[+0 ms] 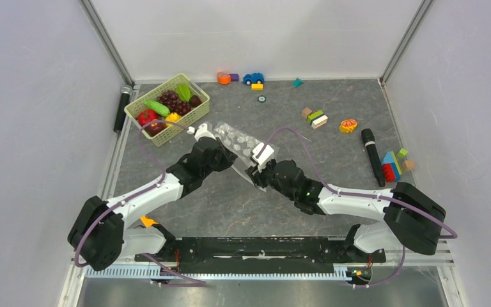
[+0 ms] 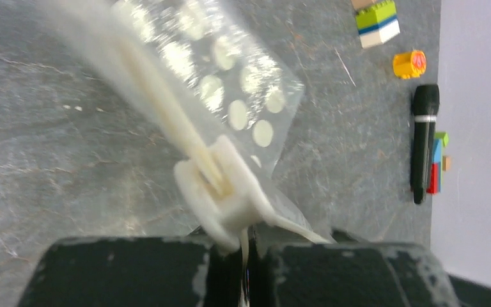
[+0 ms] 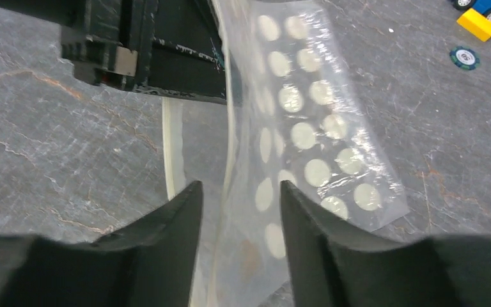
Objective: Place the food in the zip-top bag and seal the zipper
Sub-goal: Open the zipper of the food storage bag at the center of the board.
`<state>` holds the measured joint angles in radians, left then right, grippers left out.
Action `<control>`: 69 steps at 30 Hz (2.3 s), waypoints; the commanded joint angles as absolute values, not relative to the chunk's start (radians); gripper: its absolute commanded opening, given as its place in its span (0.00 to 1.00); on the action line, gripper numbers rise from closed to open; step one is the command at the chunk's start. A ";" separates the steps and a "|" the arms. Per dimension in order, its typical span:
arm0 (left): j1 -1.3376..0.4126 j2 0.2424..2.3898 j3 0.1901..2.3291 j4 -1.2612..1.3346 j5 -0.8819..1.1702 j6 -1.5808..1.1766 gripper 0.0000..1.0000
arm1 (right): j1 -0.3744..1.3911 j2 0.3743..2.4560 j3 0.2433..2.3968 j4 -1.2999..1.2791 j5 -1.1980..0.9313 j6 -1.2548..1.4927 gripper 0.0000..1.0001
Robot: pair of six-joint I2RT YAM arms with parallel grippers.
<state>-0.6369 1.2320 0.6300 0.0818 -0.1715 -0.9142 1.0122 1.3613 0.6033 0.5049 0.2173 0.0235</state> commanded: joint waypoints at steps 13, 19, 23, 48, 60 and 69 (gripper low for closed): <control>-0.883 1.215 1.055 -0.504 -0.369 -0.809 0.02 | 1.009 1.218 0.658 0.460 0.465 0.022 0.81; -0.903 1.226 1.111 -0.551 -0.342 -0.774 0.02 | 1.009 1.188 0.670 0.435 0.557 0.030 0.90; -0.908 1.234 1.138 -0.561 -0.273 -0.754 0.02 | 1.009 1.219 0.722 0.394 0.576 0.021 0.88; -0.887 1.205 1.282 -0.842 -0.813 -0.641 0.27 | 0.789 1.051 0.726 0.021 0.419 0.079 0.13; -0.825 1.474 1.251 -0.248 -0.373 -0.495 0.29 | 0.788 0.929 0.709 -0.085 0.430 0.220 0.06; -0.825 1.524 1.243 -0.182 -0.143 -0.462 0.79 | 0.788 0.967 0.699 -0.061 0.556 0.226 0.00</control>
